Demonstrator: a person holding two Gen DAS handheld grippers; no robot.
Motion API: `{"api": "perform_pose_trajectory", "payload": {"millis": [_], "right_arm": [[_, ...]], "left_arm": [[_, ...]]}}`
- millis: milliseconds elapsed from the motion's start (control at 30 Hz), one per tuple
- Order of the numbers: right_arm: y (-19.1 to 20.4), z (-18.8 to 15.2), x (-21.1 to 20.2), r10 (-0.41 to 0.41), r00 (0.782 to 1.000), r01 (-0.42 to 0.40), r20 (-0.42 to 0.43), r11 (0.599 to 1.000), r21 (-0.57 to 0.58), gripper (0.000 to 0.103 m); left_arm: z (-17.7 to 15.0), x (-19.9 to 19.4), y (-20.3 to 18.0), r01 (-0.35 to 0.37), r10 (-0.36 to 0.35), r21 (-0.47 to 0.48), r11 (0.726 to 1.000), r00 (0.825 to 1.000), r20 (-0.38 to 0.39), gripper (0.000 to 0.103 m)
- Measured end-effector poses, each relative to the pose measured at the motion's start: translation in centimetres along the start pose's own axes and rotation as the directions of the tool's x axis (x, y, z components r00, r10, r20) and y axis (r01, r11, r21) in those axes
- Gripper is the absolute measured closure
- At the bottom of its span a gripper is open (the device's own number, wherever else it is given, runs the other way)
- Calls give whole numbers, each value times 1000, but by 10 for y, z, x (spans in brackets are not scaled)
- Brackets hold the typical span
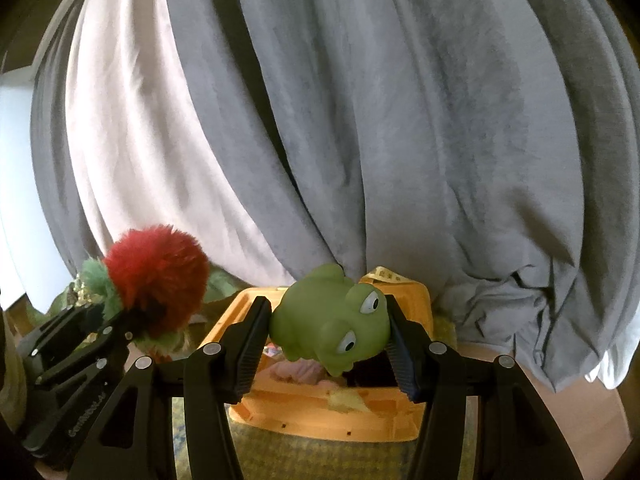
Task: Organize soft objects
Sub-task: 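Lift the pom-pom and frog and carry both over the crate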
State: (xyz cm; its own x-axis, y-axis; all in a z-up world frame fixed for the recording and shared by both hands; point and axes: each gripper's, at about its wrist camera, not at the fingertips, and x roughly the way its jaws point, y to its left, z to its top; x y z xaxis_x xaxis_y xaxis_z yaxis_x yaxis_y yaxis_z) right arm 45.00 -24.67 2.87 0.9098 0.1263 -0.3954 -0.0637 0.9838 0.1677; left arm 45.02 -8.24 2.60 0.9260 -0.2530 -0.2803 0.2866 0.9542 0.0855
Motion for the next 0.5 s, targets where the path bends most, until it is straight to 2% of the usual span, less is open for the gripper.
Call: {"api": "perform_pose_trajectory", "payload": {"millis": [267, 500], "right_arm": [[-6, 11, 40, -14, 998, 14, -57, 1000, -7, 47], [-16, 15, 78, -15, 991, 17, -130, 1000, 18, 47]], "left_arm": [[4, 48, 5, -2, 3, 3, 1000, 997, -83, 75], [2, 89, 8, 9, -10, -3, 1000, 985, -173, 75]]}}
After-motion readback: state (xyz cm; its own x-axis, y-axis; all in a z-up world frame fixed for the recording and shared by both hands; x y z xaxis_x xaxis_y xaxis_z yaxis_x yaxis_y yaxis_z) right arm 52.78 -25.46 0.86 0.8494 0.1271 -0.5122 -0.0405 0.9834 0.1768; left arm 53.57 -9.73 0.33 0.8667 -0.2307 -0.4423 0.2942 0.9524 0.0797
